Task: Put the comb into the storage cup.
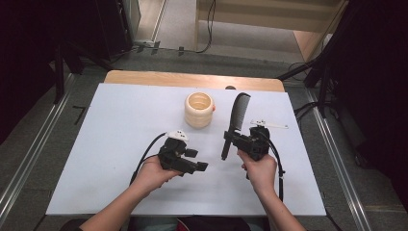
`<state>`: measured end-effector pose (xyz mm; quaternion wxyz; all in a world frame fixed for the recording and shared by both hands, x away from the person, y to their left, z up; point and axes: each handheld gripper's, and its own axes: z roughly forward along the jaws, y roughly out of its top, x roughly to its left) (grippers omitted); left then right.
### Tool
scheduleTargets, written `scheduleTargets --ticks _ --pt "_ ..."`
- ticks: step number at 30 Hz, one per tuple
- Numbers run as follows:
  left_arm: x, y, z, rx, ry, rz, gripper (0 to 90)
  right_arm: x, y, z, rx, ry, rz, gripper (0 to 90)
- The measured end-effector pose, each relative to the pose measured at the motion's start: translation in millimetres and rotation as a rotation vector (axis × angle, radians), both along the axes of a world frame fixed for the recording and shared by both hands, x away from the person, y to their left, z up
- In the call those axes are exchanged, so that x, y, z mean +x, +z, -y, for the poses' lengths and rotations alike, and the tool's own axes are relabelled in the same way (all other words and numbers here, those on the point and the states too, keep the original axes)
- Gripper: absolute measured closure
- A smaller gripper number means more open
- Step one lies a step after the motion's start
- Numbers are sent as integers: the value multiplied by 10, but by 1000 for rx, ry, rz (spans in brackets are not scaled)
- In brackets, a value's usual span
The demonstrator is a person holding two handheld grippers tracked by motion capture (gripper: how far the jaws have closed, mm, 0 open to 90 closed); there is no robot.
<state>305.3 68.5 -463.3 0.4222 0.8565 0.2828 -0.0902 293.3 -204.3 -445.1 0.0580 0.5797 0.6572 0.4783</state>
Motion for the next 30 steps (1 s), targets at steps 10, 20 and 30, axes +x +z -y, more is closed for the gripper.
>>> scheduleTargets --ticks 10,20,30 --pt "-43 -27 -154 37 -6 35 288 -19 -3 -32 -43 4 36 699" --pt "-91 -30 -276 54 -8 62 290 -33 6 -33 -58 -2 66 699" --pt "-115 -32 -488 59 22 66 290 -49 10 -44 -77 -2 104 698"
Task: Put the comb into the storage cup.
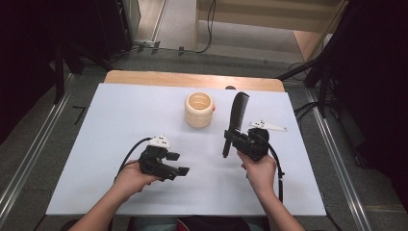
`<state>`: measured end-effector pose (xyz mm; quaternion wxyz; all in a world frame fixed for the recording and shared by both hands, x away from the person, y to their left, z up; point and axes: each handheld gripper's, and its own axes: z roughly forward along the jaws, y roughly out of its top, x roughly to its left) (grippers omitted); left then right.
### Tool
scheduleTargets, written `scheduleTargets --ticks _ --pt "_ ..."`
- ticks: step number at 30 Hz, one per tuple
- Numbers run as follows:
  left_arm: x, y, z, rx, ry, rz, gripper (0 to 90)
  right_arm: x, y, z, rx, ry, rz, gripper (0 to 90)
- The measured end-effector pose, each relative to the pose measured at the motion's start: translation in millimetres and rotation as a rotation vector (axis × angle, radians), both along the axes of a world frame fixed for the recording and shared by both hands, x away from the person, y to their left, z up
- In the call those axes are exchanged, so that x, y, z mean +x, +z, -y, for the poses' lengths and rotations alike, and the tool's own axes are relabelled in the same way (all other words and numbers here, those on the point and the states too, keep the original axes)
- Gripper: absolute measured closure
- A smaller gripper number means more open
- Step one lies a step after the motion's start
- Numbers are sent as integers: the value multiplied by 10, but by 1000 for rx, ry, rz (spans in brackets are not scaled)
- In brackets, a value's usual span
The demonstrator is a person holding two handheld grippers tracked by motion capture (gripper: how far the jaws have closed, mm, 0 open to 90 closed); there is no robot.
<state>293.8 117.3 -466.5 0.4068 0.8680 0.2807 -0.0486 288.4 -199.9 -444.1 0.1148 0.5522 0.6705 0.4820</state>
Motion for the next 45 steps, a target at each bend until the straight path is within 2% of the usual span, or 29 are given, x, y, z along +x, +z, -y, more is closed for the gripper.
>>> scheduleTargets --ticks 11,23,45 --pt "-26 -4 -202 12 39 3 290 0 8 -32 -26 4 37 698" --pt "-74 -9 -381 41 64 7 290 35 18 -56 -22 13 43 698" --pt "-142 -27 -655 47 133 5 290 125 87 -97 -18 26 80 699"
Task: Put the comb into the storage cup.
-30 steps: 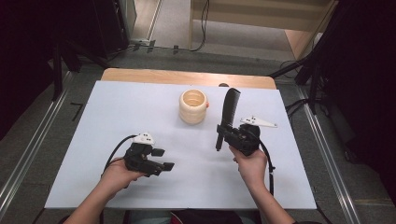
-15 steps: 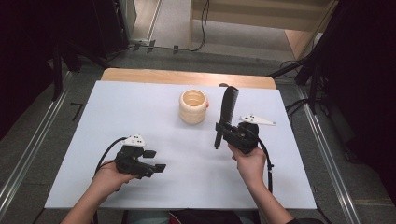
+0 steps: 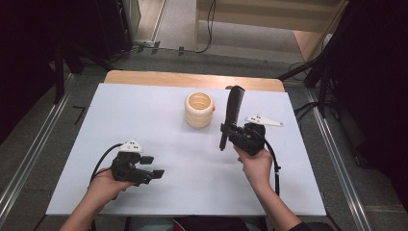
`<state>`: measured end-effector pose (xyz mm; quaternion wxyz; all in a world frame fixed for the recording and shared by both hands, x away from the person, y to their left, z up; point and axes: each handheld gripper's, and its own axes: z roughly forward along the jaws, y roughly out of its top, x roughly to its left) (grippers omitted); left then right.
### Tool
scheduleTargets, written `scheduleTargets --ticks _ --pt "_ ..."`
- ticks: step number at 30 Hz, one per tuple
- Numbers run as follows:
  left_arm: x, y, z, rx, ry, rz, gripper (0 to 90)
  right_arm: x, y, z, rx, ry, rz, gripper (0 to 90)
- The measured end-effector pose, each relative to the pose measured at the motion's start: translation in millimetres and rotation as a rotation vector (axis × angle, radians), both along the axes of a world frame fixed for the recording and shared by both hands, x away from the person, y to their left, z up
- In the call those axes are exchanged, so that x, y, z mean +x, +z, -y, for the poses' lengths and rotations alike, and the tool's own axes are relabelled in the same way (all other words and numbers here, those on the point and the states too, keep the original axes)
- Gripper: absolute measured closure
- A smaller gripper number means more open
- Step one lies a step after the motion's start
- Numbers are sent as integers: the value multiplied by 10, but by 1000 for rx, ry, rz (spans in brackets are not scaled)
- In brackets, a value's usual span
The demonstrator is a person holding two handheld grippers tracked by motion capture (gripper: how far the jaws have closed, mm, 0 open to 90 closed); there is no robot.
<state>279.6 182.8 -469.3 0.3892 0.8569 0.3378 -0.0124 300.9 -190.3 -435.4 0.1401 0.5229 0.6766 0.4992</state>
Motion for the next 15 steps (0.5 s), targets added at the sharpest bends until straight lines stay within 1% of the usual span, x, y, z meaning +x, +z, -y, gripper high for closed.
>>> scheduleTargets --ticks 5,10,12,15 --pt "-9 0 -31 9 7 3 290 40 44 -7 6 3 7 698" --pt "-8 -3 -64 3 17 1 290 86 92 -24 7 3 14 698" --pt "-7 -2 -79 9 17 4 290 102 101 -22 8 3 18 698" --pt "-8 -3 -100 3 26 2 290 128 121 -19 11 0 21 698"
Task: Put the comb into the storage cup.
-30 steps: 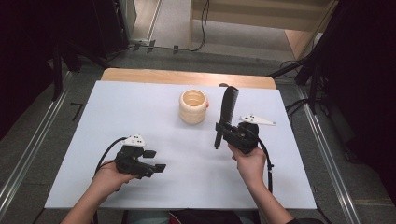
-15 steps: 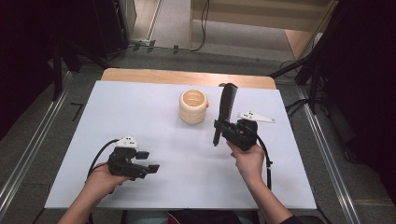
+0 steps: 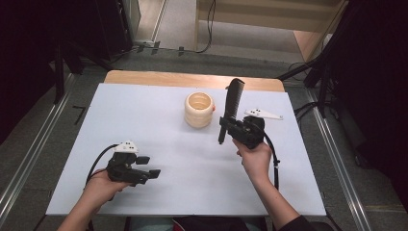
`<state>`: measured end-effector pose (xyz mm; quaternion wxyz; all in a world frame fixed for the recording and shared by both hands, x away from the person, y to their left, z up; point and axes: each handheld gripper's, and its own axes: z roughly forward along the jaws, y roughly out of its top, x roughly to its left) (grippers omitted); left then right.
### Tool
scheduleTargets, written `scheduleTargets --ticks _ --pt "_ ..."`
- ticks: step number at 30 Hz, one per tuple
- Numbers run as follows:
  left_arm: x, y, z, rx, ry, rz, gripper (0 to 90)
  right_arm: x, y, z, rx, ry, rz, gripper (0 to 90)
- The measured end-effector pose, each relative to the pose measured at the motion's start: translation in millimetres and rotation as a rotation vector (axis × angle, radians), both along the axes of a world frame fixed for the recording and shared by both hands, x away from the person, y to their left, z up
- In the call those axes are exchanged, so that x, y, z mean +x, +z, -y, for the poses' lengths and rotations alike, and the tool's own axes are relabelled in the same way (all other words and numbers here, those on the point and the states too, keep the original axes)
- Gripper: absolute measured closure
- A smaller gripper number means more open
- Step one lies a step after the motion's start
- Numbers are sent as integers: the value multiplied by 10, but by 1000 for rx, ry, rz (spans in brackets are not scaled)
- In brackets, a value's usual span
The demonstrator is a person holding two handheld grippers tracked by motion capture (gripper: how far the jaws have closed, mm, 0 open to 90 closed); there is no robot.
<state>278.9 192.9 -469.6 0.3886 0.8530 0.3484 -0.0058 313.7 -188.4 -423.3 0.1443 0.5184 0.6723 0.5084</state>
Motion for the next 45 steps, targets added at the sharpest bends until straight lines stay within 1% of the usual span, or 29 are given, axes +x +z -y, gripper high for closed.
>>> scheduleTargets --ticks 1,9,15,21,24,27,42,45 --pt "1 3 -7 5 1 1 290 9 10 0 1 -1 -1 698" --pt "8 -5 -42 -8 18 -2 290 68 53 -5 4 -5 -2 698" --pt "25 -8 -62 5 18 -5 290 117 91 3 9 -10 -1 698" --pt "37 -14 -63 5 21 -8 290 168 147 -9 17 -8 3 698" --pt "41 -13 -63 4 20 -7 290 194 182 -31 16 -7 10 698" --pt "49 -11 -70 1 22 -9 290 219 198 -64 26 -6 7 698" --pt "69 -21 -90 -4 33 -15 291 406 336 -221 15 1 30 698" --pt "70 -26 -83 1 25 -17 291 439 351 -236 17 -1 32 698"
